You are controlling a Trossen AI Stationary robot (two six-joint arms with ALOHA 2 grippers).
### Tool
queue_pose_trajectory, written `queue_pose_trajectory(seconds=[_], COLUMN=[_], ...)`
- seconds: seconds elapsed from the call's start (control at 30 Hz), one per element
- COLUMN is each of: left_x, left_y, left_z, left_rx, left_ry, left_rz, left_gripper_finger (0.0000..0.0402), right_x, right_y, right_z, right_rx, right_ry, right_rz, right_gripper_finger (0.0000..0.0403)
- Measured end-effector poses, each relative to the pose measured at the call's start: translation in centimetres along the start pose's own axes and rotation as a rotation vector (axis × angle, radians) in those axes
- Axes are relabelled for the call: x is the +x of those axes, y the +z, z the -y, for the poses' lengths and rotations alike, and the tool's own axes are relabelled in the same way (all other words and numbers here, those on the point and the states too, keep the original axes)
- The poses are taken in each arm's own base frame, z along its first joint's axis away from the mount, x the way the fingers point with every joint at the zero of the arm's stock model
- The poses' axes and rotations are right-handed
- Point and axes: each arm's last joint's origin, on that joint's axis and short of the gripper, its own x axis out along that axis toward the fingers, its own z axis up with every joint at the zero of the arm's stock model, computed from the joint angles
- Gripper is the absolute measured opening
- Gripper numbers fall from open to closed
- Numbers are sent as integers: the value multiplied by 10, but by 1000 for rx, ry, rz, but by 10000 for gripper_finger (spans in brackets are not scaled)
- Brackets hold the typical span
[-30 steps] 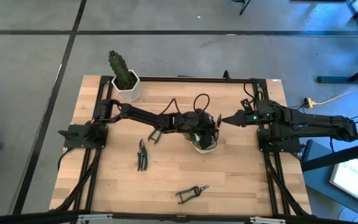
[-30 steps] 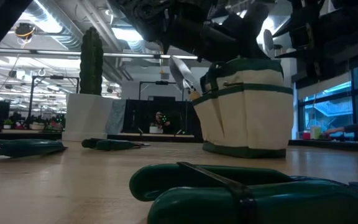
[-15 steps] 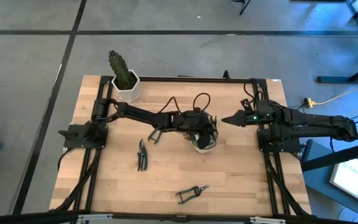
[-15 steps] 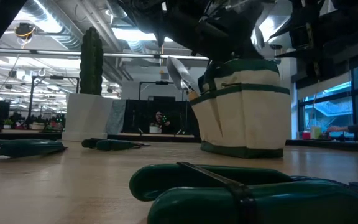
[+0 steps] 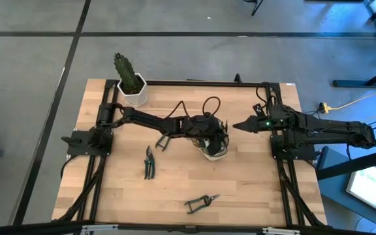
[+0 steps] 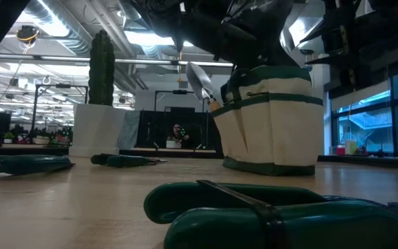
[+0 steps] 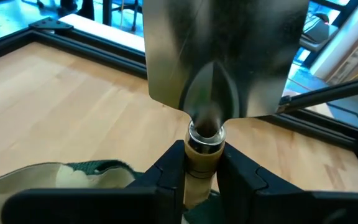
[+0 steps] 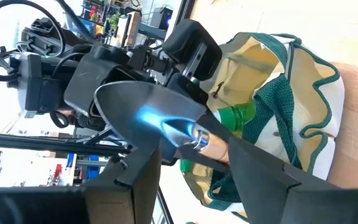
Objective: Pick & Place Garden tools in Gardening bag
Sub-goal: Put the trowel into the gardening bag
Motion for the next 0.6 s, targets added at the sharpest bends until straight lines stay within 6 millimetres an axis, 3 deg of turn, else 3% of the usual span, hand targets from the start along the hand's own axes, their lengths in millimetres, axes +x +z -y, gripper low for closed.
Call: queue_pose_trajectory(seconds=[0.6], left_x=[1], left_y=[-1], left_z=[-11], left_rx=[44], left_ry=[81], left_rz=[-22], left_gripper_finger=[62], right_x=[0], right_y=[-1], right_z=[2], right_rx=[-13], right_ry=[-22], right_rz=[-8], right_gripper_finger=[190])
